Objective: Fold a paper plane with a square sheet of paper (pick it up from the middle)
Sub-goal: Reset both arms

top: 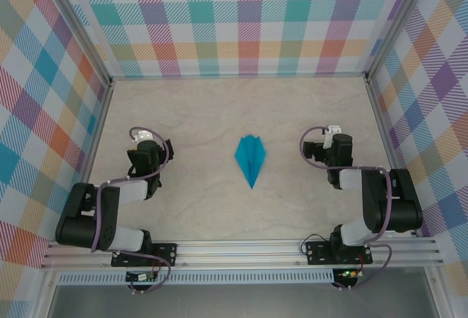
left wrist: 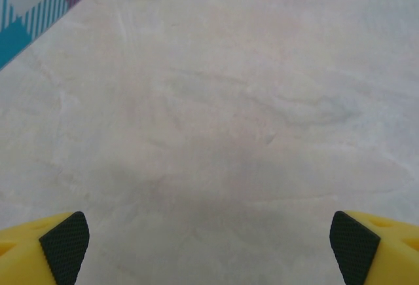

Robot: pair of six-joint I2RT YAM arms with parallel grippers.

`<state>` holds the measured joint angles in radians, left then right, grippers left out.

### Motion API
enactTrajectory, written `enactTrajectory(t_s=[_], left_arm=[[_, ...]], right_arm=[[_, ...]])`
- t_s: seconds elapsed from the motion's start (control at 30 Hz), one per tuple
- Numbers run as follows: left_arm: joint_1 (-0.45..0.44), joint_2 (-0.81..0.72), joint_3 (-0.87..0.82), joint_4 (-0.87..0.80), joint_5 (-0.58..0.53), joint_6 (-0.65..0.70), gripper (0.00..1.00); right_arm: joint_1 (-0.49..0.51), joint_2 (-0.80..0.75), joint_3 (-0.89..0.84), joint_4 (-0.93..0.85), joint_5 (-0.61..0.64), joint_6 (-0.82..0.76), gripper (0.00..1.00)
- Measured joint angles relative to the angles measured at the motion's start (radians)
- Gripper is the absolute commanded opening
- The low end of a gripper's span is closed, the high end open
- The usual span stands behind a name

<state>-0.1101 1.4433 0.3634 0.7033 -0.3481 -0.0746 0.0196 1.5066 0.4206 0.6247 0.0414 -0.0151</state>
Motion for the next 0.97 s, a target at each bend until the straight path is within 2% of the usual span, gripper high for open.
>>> enactTrajectory(t_s=[0.03,0.1,0.27,0.97], left_arm=[[0.006,0.049,-0.005,0.063,0.021,0.014,0.96],[0.011,0.105,-0.002,0.071,0.062,0.029,0.96],[0.019,0.125,0.022,0.079,0.121,0.05,1.0],[0.02,0.125,0.029,0.097,0.131,0.065,1.0]], right_arm=[[-0.004,0.006,0.0,0.023,-0.014,0.001,1.0],[-0.007,0.009,0.0,0.056,-0.028,0.004,1.0],[-0.006,0.011,0.0,0.114,-0.026,0.012,1.0],[-0.003,0.011,-0.002,0.146,0.029,0.029,1.0]])
